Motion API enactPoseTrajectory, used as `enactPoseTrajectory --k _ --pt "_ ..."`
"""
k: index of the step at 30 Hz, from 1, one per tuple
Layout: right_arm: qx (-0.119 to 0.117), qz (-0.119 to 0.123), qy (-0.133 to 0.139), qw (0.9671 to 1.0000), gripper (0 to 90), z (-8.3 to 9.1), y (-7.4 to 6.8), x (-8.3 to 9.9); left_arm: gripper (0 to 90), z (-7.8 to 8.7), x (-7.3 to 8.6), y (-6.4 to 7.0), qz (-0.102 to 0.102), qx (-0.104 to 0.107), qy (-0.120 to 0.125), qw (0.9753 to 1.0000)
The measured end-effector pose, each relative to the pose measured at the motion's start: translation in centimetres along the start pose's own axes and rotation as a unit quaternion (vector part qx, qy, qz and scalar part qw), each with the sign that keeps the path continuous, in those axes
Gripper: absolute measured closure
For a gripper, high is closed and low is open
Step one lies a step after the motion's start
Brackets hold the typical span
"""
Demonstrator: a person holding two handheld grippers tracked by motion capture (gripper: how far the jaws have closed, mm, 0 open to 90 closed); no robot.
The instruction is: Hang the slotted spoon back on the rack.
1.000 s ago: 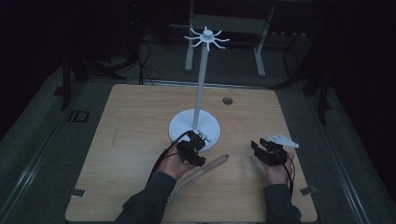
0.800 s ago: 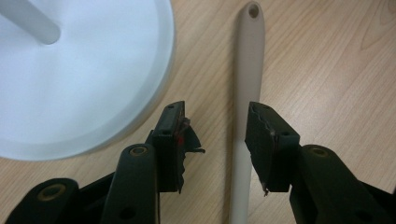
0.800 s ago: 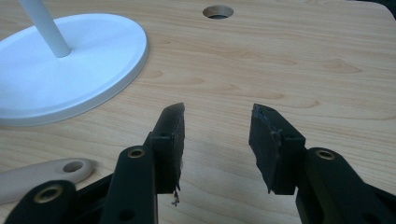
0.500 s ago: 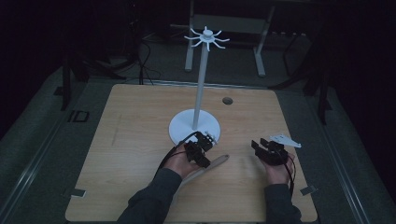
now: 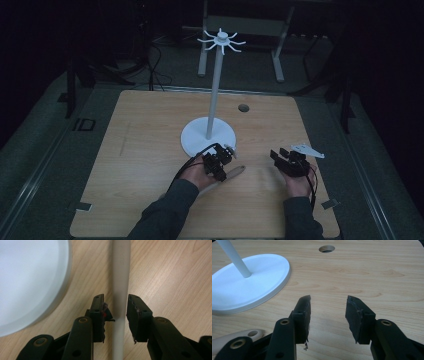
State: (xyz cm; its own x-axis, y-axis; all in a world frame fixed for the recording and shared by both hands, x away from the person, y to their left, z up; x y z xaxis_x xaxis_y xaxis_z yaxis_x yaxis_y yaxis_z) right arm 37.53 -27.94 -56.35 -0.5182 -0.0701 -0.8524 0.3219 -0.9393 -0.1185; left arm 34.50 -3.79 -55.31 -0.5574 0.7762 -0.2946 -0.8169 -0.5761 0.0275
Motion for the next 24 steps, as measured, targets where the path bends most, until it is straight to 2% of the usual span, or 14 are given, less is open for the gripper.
enactPoseTrajectory --k 7,12,17,24 --pt "0.0 0.0 -0.001 1.0 55.2 0.0 -0.1 0.0 68.0 -0.7 0.1 0.3 -0.016 0.002 -0.019 0.9997" --pt "0.001 0.0 0.0 1.0 55.2 0.0 0.0 0.0 68.8 -1.4 0.2 0.4 -0.016 0.003 -0.032 0.9993" --pt "0.001 -0.001 0.0 1.0 55.1 0.0 0.0 0.0 70.1 -2.3 0.2 0.6 -0.024 0.005 -0.048 0.9985" --pt "0.001 -0.001 0.001 1.0 55.2 0.0 0.0 0.0 71.4 -3.2 0.1 0.6 -0.019 0.001 -0.059 0.9981"
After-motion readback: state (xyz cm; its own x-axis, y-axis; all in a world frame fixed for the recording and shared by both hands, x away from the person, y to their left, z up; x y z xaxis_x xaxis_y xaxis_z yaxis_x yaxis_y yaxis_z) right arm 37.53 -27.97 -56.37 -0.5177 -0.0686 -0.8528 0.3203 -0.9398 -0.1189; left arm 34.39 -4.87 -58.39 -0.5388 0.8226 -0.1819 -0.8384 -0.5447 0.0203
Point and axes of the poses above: each handheld gripper's, and its own axes: z roughly backward along the jaws, x roughly out of its underside, y roughly to its right, the point moved 5 cm from there along -z, roughly forward along the jaws, and after that the axes turned 1 degree about y, right-handed, at the moved point
